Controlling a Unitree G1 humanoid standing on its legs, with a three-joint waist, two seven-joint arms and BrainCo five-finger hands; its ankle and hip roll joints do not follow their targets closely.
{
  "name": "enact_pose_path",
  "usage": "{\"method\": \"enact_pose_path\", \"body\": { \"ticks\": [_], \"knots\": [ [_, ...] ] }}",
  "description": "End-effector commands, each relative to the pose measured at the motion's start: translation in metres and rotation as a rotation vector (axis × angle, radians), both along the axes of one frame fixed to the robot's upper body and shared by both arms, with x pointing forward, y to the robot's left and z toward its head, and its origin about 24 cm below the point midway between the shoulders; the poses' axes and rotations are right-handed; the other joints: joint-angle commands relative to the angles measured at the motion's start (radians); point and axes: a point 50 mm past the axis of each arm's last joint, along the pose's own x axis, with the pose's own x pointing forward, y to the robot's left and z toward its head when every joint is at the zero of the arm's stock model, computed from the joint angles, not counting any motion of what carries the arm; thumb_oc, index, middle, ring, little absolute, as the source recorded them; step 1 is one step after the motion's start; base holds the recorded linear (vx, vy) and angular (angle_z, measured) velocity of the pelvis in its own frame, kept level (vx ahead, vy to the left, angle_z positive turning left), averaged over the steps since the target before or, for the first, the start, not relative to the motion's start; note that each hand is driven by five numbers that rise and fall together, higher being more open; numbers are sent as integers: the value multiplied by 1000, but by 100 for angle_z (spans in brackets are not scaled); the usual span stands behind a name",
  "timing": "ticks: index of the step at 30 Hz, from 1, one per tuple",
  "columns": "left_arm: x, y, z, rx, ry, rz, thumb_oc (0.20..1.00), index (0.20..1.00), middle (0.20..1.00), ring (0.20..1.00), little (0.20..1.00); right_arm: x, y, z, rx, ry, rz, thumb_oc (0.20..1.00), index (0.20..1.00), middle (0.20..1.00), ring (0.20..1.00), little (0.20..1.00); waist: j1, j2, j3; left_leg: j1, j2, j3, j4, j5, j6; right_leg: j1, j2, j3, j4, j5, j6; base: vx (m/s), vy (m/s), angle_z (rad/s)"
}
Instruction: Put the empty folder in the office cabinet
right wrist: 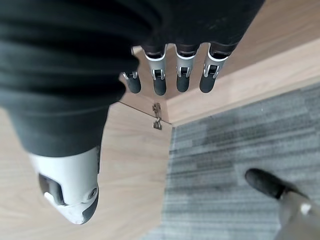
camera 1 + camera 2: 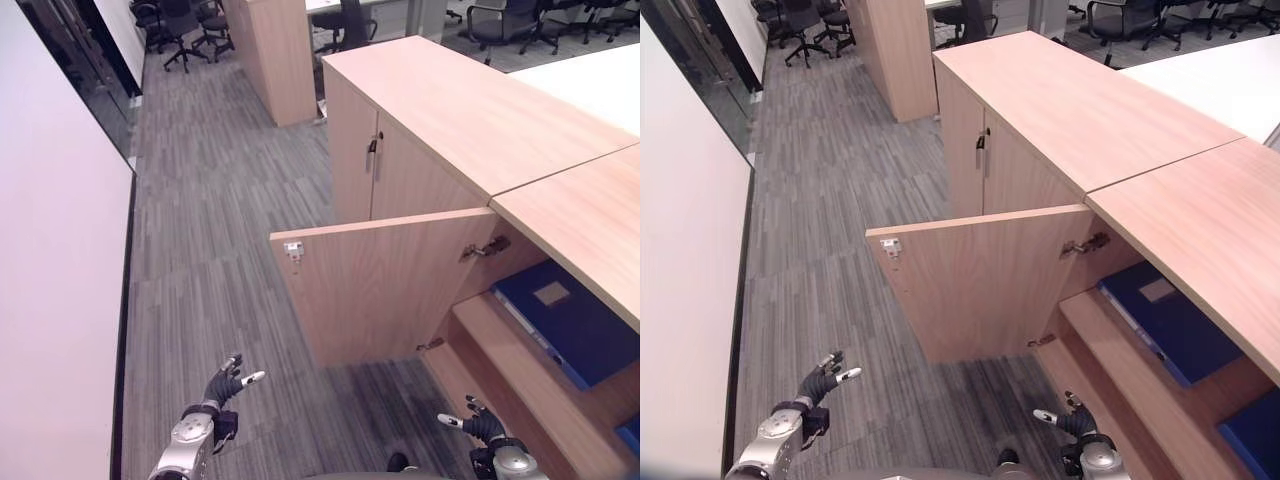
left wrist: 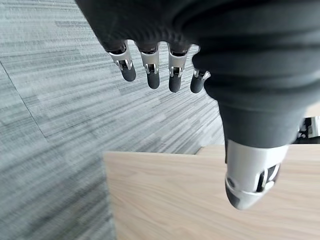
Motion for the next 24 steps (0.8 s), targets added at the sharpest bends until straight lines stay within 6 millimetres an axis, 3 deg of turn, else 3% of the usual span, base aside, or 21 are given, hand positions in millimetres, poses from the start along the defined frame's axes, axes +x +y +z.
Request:
{"method": "enact_pose_path", "body": {
  "ticks": [1,3,8,11,14,18,24],
  "knots": [
    [26,13,20,23,-119,46,1000,1000,1000,1000,1000,22,-11,14,-48,-72,33,1000,1000,1000,1000,1000,19,-13,-2,-76,76,-131,-32,44,-80,49,-47,9,24,-48,114,57,67,-55],
    [33,16,26,8,-151,58,1000,1000,1000,1000,1000,23,-10,14,-42,-67,35,1000,1000,1000,1000,1000,14,-15,-11,-75,65,-161,-88,53,-80,40,-50,22,34,-49,123,96,115,-52],
    [48,41,44,57,-200,124,1000,1000,1000,1000,1000,21,-1,11,-16,-62,73,1000,1000,1000,1000,1000,-7,-16,-62,15,42,-104,-203,55,-59,35,-70,46,37,-28,146,117,142,-31],
    [53,52,51,84,-214,148,1000,1000,1000,1000,1000,21,6,10,2,-63,90,1000,1000,1000,1000,1000,-12,-18,-66,32,34,-86,-210,47,-53,34,-77,56,41,-22,153,44,94,-16],
    [66,80,75,149,-266,189,1000,1000,1000,1000,1000,19,16,7,20,-57,127,1000,1000,1000,1000,1000,-22,-24,-68,58,23,-53,-210,30,-39,26,-91,81,61,-12,166,48,109,-15],
    [77,98,96,196,-305,215,1000,1000,1000,1000,1000,14,23,4,40,-43,152,1000,1000,1000,1000,1000,-31,-30,-71,72,15,-28,-210,18,-29,16,-100,96,77,-6,178,27,60,-21],
    [99,105,125,263,-359,173,1000,1000,1000,1000,1000,10,21,1,41,-16,150,1000,1000,1000,1000,1000,-42,-40,-70,79,4,-4,-210,7,-15,-8,-117,108,107,7,198,10,48,-20]
  ]
}}
